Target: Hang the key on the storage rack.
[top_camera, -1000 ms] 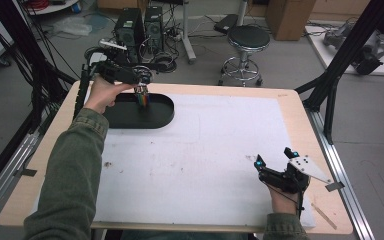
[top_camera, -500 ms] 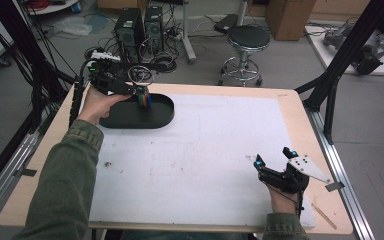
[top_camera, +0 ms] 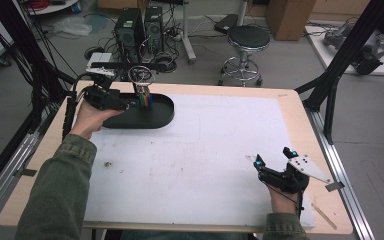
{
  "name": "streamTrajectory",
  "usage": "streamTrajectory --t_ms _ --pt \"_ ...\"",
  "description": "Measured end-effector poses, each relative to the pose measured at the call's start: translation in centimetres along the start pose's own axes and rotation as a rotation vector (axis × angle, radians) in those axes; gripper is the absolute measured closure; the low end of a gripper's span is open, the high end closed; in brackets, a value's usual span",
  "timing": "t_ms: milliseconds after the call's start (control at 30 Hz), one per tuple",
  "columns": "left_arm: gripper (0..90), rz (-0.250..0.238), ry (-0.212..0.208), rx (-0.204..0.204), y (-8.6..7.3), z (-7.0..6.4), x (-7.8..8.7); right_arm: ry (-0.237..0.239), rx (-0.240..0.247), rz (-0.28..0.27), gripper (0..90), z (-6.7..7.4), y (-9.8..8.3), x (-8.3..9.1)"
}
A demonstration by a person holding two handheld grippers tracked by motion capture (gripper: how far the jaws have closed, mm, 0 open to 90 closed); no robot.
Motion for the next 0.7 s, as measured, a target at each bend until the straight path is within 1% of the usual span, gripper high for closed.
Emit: streamTrajectory --t_ms 33,100,167,200,300,333,367,433,500,533,600,700 --pt "1.7 0.002 -0.001 -0.004 -0.3 0.0 0.2 0.000 -0.001 0.001 2.7 0.0 0.0 0.0" --pt "1.7 -0.003 0.010 -0.005 -0.9 0.1 0.7 0.007 -0.002 0.006 2.7 0.0 0.0 0.0" --pt "1.7 -0.013 0.010 0.004 -1.5 0.3 1.3 0.005 0.004 0.005 2.6 0.0 -0.1 -0.1" --pt "1.7 -0.018 0.012 0.012 -2.1 0.5 1.9 0.006 0.003 0.003 2.6 0.0 -0.1 -0.1" --pt "1.7 -0.016 0.018 0.016 -3.0 0.7 2.6 0.004 0.002 0.005 2.5 0.0 -0.1 -0.1" --pt "1.7 -0.016 0.018 0.016 -3.0 0.7 2.6 0.004 0.001 0.003 2.3 0.0 0.0 -0.1" --pt "1.7 -0.017 0.018 0.020 -3.5 0.8 3.0 0.005 -0.004 0.004 2.3 0.0 0.0 -0.1" --pt "1.7 -0.015 0.020 0.021 -3.8 0.9 3.1 0.003 -0.004 0.000 2.2 0.0 0.0 0.0" --pt "1.7 -0.011 0.021 0.031 -4.4 1.2 3.5 0.001 -0.004 -0.001 1.5 0.1 0.0 -0.1" --pt "1.7 -0.011 0.021 0.031 -4.4 1.2 3.5 -0.001 -0.005 -0.004 1.5 0.1 0.0 -0.1" --pt "1.7 -0.011 0.027 0.039 -5.0 1.4 3.9 -0.004 -0.010 -0.001 1.5 0.1 0.0 0.0" --pt "1.7 -0.014 0.023 0.045 -5.4 1.5 4.1 -0.006 -0.012 -0.003 1.5 0.0 0.0 0.0"
Point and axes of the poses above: each handheld gripper's, and its own axes: x roughly backward along the jaws, y roughly out of its top, z roughly to its left, the point moved 2 cm from there along -x, roughly forward along the jaws, and after that the axes turned 6 degrees about -z, right-handed, at the moved point
